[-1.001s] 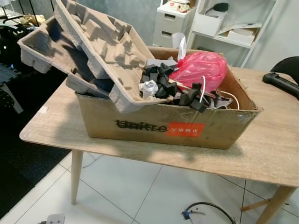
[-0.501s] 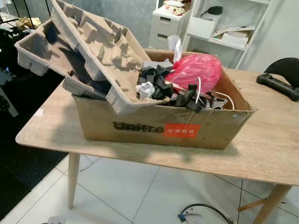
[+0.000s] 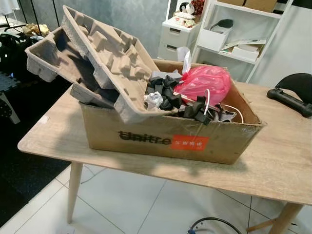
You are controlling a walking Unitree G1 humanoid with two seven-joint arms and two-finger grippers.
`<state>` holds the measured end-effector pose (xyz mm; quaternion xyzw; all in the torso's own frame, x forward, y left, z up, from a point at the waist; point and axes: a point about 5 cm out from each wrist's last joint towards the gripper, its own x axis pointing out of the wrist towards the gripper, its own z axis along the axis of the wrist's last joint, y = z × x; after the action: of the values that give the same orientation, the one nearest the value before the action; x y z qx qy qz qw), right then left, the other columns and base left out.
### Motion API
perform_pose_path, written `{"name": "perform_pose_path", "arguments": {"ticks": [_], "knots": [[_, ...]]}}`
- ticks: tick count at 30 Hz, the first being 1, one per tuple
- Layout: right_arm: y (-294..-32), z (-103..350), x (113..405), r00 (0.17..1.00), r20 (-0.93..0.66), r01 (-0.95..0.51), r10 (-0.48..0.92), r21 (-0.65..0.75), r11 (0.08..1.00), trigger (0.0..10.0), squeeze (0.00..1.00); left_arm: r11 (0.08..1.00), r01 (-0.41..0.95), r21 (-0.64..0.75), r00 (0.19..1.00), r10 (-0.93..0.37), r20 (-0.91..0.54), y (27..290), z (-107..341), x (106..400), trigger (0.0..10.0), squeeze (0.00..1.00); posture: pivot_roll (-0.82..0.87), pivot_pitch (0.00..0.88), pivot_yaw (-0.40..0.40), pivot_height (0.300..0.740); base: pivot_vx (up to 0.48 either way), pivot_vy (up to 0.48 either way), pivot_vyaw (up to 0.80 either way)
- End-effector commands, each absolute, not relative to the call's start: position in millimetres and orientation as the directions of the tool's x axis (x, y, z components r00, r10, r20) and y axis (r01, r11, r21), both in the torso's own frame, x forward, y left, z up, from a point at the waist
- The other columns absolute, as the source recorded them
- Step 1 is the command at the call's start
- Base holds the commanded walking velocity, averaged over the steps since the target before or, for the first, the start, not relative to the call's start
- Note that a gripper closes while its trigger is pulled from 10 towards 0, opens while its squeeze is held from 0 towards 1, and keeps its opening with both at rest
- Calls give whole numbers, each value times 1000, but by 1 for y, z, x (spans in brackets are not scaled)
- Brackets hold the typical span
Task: Picking trash to rubbish bin
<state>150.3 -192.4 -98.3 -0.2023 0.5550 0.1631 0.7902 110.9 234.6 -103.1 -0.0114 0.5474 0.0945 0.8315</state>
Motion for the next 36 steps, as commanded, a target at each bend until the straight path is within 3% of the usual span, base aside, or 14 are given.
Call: {"name": "perform_pose_path", "arguments": {"ticks": [1, 9, 14, 23, 36], "knots": [[-193, -99, 148, 323, -946, -490, 34, -136, 861, 10000, 0, 983, -162, 82, 370, 137, -919, 230, -105, 108, 10000, 0, 154, 55, -105, 740, 0, 0, 0], [-190, -98, 152, 331, -943, -509, 38, -144, 849, 10000, 0, 979, -186, 78, 345, 139, -928, 229, -108, 97, 10000, 0, 166, 85, -97, 740, 0, 0, 0], [-184, -100, 149, 327, -944, -481, 45, -125, 868, 10000, 0, 980, -173, 96, 342, 152, -927, 238, -107, 93, 10000, 0, 150, 40, -74, 740, 0, 0, 0], [-183, -104, 138, 300, -953, -477, 45, -109, 872, 10000, 0, 989, -117, 89, 368, 127, -921, 234, -105, 105, 10000, 0, 158, 100, -75, 740, 0, 0, 0], [-186, -103, 140, 309, -951, -469, 29, -126, 874, 10000, 0, 992, -96, 80, 354, 110, -929, 227, -107, 104, 10000, 0, 147, 96, -71, 740, 0, 0, 0]]}}
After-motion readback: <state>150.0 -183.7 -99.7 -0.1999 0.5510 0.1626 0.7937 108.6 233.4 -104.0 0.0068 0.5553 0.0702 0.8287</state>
